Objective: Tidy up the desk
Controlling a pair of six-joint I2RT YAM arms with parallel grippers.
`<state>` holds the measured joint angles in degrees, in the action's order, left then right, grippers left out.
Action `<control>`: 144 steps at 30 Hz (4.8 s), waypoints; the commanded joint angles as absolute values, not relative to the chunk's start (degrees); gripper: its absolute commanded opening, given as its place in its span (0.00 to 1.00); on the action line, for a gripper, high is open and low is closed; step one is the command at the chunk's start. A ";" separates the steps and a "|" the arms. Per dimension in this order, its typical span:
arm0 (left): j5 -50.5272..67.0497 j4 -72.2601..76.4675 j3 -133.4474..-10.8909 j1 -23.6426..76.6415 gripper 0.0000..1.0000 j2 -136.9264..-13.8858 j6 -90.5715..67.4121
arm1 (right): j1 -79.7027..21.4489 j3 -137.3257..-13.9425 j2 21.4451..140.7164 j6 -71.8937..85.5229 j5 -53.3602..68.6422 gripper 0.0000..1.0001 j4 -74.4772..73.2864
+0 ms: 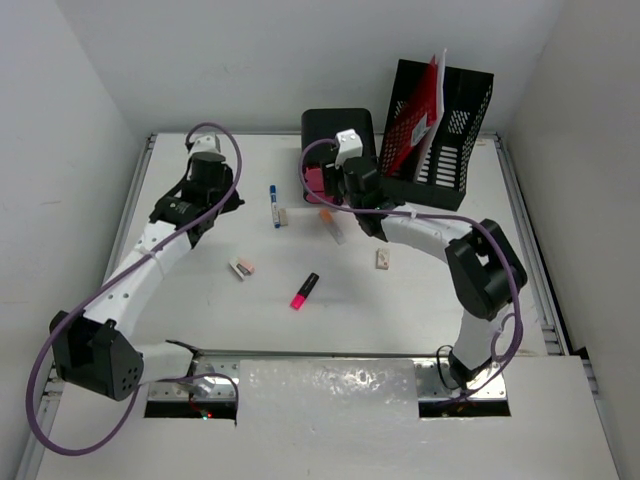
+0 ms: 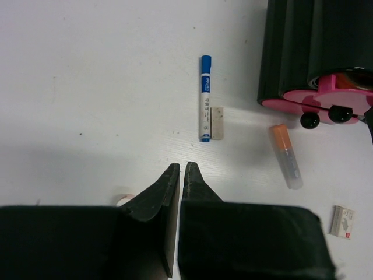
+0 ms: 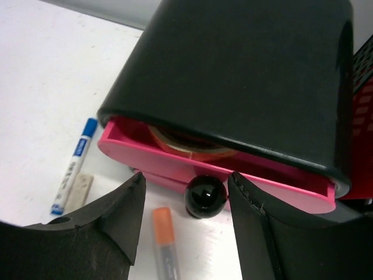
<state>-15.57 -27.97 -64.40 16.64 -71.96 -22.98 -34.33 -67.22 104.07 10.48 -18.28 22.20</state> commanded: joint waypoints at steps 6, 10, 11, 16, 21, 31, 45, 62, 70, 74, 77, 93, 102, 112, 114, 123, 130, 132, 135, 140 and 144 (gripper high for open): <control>-18.89 -30.58 -66.27 16.26 0.00 -68.12 -20.66 | -34.37 -70.23 107.84 5.63 -21.53 0.59 36.11; -19.51 -30.85 -65.31 16.26 0.00 -67.68 -20.57 | -34.28 -66.63 108.11 4.22 -21.36 0.61 44.80; -19.51 -30.85 -65.13 16.35 0.00 -67.50 -20.57 | -34.36 -65.66 107.84 4.22 -21.44 0.61 48.65; -19.07 -29.97 -64.08 16.26 0.00 -66.36 -21.18 | -34.45 -63.11 101.54 9.13 -19.17 0.63 42.05; -14.00 -25.59 -63.81 16.35 0.00 -66.71 -20.22 | -34.37 -59.51 94.32 17.46 -21.51 0.65 31.21; 1.84 -18.11 -67.06 16.44 0.00 -71.10 -20.13 | -27.71 -42.02 92.98 40.49 -17.53 0.62 44.51; 19.67 -8.70 -88.22 17.93 0.09 -89.90 -16.35 | -22.50 -45.08 113.90 68.18 -1.85 0.63 70.04; 24.35 -4.39 -93.08 17.93 0.10 -99.05 -18.90 | -22.50 -53.96 123.40 70.58 -0.79 0.58 73.74; 22.33 -5.89 -92.64 17.93 0.10 -98.17 -17.67 | -22.50 -54.75 124.10 70.31 -1.23 0.45 72.86; 22.15 -6.15 -92.02 17.93 0.10 -98.00 -17.75 | -22.50 -55.02 123.93 69.52 -0.35 0.24 72.77; 21.71 -6.06 -91.06 17.93 0.10 -97.56 -17.75 | -22.50 -54.58 123.31 68.73 -0.18 0.06 72.25; 18.81 -5.63 -85.08 17.93 0.10 -92.73 -17.49 | -24.26 -37.01 106.26 67.06 3.69 0.02 68.47; 18.63 -5.36 -84.11 17.93 0.10 -91.76 -17.49 | -24.61 -34.28 104.68 67.06 5.01 0.24 67.77; 17.23 -6.15 -83.06 17.84 0.10 -90.35 -16.61 | -25.40 -34.63 94.33 50.76 3.08 0.85 52.59; 16.61 -6.85 -82.97 17.84 0.10 -89.74 -16.35 | -26.01 -35.76 90.55 45.38 -1.39 0.85 41.09; 7.30 -12.83 -73.32 17.84 0.09 -82.36 -18.71 | -28.04 -37.27 77.96 33.66 -19.33 0.75 7.57; 4.49 -14.77 -63.20 17.84 0.09 -74.98 -19.95 | -28.12 -32.88 80.68 37.79 -18.90 0.76 5.26; 4.22 -14.85 -61.18 17.84 0.09 -73.22 -20.13 | -28.13 -31.99 82.70 38.75 -18.63 0.76 6.06; 3.87 -14.94 -59.86 17.84 0.09 -71.63 -20.30 | -28.13 -31.29 84.81 39.64 -18.72 0.76 8.17; 3.16 -14.94 -59.24 17.93 0.09 -70.31 -19.95 | -28.30 -30.94 87.80 39.90 -18.20 0.74 10.54; 2.90 -14.68 -58.80 17.84 0.09 -70.05 -19.86 | -28.74 -29.97 88.24 39.90 -18.28 0.70 11.86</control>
<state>3.68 -16.60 -59.29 17.54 -71.85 -19.79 -27.99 -30.72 87.64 39.03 -18.11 9.43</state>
